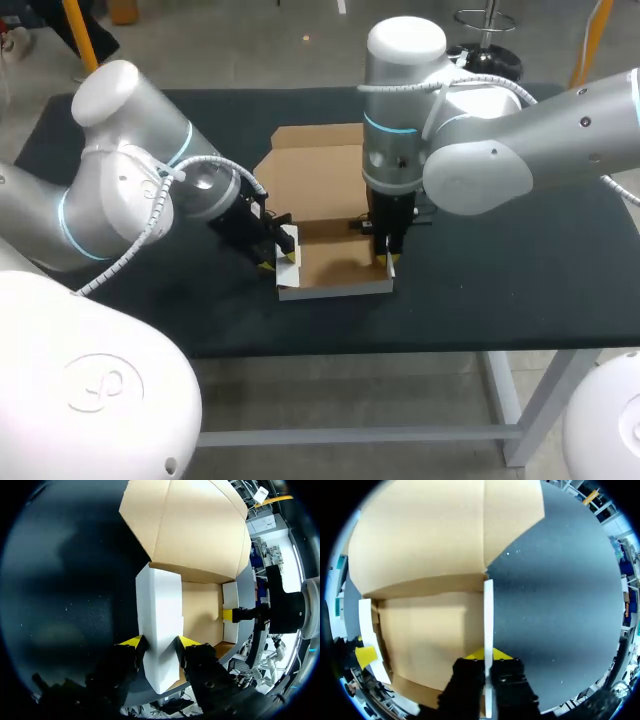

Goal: Assemble the packaging by folding the flat box into shape, placing the metal phone stand inside, and closing the box properly

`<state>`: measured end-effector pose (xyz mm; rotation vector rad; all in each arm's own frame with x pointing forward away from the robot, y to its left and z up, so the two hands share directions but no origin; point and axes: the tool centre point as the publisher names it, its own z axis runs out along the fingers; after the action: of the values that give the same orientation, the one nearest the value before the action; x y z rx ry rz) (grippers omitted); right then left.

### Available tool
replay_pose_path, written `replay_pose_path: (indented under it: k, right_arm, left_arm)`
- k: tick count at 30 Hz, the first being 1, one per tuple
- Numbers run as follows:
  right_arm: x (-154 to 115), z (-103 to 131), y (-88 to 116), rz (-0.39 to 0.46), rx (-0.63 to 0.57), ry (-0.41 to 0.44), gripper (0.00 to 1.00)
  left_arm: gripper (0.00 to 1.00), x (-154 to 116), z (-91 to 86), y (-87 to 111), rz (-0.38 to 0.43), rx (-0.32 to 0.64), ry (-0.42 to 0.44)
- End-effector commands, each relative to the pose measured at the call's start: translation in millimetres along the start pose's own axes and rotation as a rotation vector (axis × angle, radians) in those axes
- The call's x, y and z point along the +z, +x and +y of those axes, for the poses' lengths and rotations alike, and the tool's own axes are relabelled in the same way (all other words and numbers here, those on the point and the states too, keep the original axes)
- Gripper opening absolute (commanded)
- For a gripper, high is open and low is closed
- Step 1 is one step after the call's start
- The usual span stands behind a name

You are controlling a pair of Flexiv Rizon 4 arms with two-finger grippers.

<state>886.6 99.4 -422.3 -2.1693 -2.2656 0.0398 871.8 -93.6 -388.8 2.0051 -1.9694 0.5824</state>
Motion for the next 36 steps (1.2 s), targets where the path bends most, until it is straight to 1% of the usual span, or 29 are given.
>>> replay_pose_path:
  k: [1, 6, 17, 30, 31, 32, 33, 36]
  right_arm:
    - [0, 1, 1, -0.003, -0.001, 0.005, 0.0]
    - [0, 1, 1, -0.003, -0.001, 0.005, 0.0]
    - [0, 1, 1, -0.003, -0.001, 0.005, 0.0]
    - [0, 1, 1, -0.003, -0.001, 0.005, 0.0]
    - [0, 1, 1, -0.003, -0.001, 0.005, 0.0]
    - [0, 1, 1, -0.003, -0.001, 0.005, 0.0]
    - [0, 1, 1, -0.003, -0.001, 0.005, 0.0]
    - [0, 1, 1, -0.003, -0.001, 0.005, 0.0]
  left_arm:
    - [0.42, 5, -7.3, -2.0, -0.174, -0.002, -0.019]
    - [0.4, 6, -8.9, -4.8, -0.225, -0.003, -0.023]
    - [0.23, 5, -9.5, -10.1, -0.279, -0.011, -0.025]
    - [0.19, 7, -8.8, -14.7, -0.341, -0.008, -0.052]
    - [0.18, 8, -8.8, -15.0, -0.346, -0.009, -0.05]
    - [0.12, 8, -8.7, -15.3, -0.352, -0.009, -0.05]
    - [0.09, 8, -8.8, -15.6, -0.364, -0.01, -0.047]
    - [0.04, 9, -8.7, -16.5, -0.387, -0.011, -0.036]
